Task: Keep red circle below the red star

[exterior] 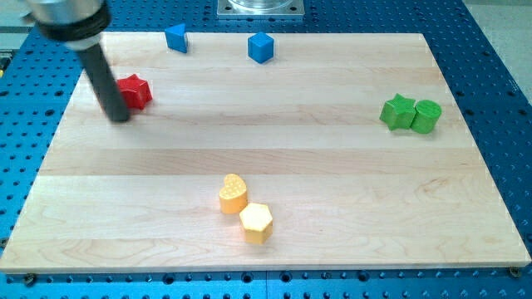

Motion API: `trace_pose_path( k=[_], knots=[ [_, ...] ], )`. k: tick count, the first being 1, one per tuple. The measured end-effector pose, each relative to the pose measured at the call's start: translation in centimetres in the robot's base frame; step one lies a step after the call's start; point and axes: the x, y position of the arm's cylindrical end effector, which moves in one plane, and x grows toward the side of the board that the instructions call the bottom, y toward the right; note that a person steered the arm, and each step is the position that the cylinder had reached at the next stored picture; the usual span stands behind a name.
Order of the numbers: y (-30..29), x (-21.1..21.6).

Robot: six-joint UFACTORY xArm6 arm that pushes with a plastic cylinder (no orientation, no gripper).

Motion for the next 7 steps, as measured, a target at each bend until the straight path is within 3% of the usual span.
trace_pose_path(
  k=[2,3,4,5,6,7],
  knots=[
    [5.9,-6.5],
    [5.9,-6.8],
    [5.8,-3.7],
    [-1.9,3.3],
    [-9.3,3.0],
    [-6.5,0.2]
  ],
)
